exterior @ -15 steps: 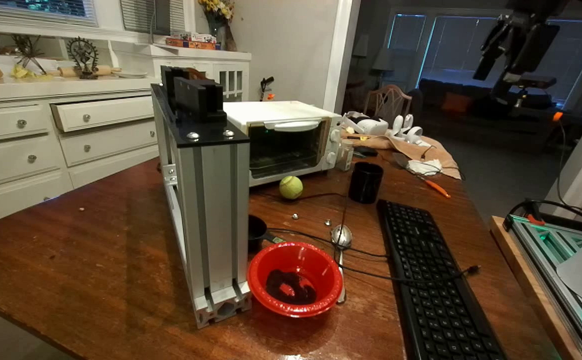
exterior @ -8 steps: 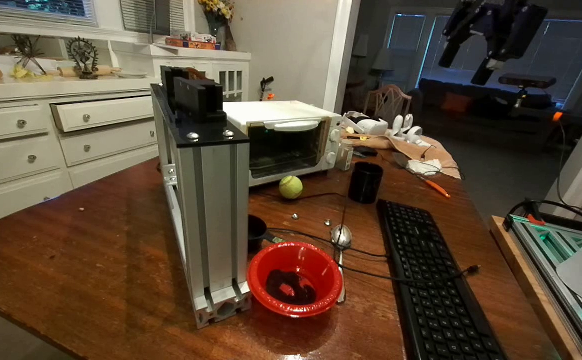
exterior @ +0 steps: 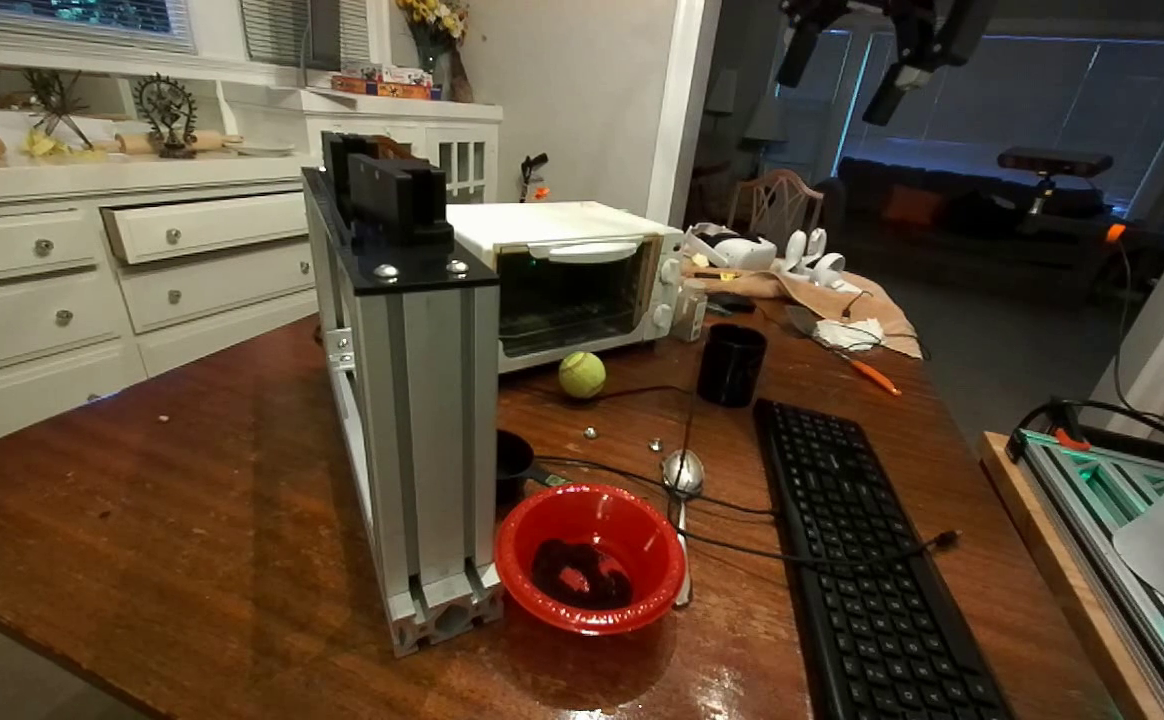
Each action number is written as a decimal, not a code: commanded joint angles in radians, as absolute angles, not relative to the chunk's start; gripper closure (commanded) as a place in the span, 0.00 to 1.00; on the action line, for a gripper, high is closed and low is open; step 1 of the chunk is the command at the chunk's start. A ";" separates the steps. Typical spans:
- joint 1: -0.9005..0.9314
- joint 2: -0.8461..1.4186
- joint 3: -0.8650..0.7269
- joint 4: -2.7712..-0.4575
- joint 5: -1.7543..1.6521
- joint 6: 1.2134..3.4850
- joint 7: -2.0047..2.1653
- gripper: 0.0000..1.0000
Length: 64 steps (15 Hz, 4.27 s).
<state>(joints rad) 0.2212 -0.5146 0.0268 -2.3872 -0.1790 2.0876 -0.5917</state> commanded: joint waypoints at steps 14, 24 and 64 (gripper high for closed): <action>0.230 -0.252 0.087 -2.129 -0.169 2.191 -0.652 0.00; 0.227 -0.129 0.093 -2.038 -0.154 2.225 -0.731 0.00; 0.178 0.353 0.194 -1.544 -0.160 2.128 -0.766 0.00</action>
